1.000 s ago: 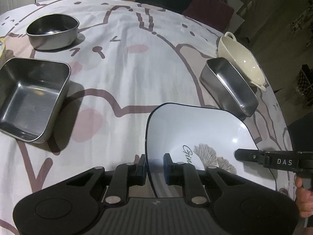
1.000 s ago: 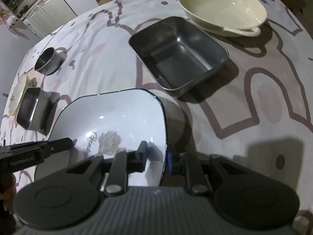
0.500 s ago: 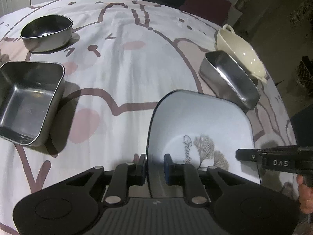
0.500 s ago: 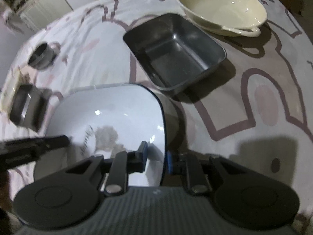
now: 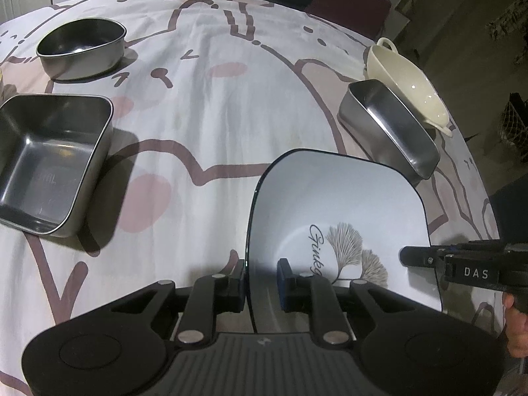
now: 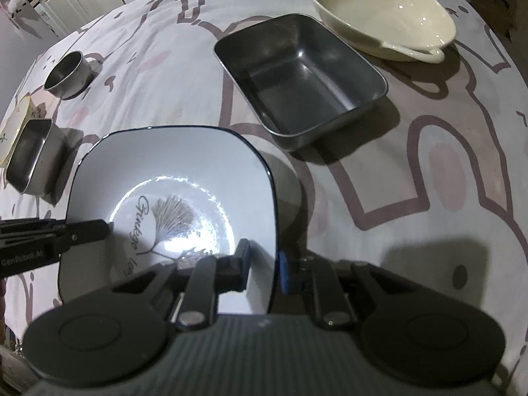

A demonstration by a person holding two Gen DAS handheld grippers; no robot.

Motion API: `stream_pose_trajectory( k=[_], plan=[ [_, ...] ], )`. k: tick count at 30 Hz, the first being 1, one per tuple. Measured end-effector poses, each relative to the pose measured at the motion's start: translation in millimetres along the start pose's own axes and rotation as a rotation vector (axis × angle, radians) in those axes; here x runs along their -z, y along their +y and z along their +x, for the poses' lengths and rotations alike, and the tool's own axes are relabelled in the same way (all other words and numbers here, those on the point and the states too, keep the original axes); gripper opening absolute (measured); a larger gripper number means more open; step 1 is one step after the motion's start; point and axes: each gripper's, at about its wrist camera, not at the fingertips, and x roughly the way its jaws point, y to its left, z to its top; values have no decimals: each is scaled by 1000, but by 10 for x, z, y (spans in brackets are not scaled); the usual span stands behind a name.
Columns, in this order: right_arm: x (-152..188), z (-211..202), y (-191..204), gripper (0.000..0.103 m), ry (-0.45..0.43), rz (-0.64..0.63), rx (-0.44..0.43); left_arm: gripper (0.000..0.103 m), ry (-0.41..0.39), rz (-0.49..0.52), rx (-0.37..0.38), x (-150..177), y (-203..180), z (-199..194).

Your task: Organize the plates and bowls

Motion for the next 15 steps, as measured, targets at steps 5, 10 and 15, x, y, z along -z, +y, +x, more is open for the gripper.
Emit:
stream_pose_trajectory(
  k=[5, 10, 15],
  plan=[
    [5, 3, 5, 21, -1, -7, -1, 21, 8, 33, -33, 14, -26, 18],
    [17, -3, 42, 20, -9, -17, 5, 20, 10, 63, -53, 23, -63, 14],
    [32, -6, 49, 20, -12, -26, 5, 22, 15, 71, -52, 39, -64, 7]
  ],
)
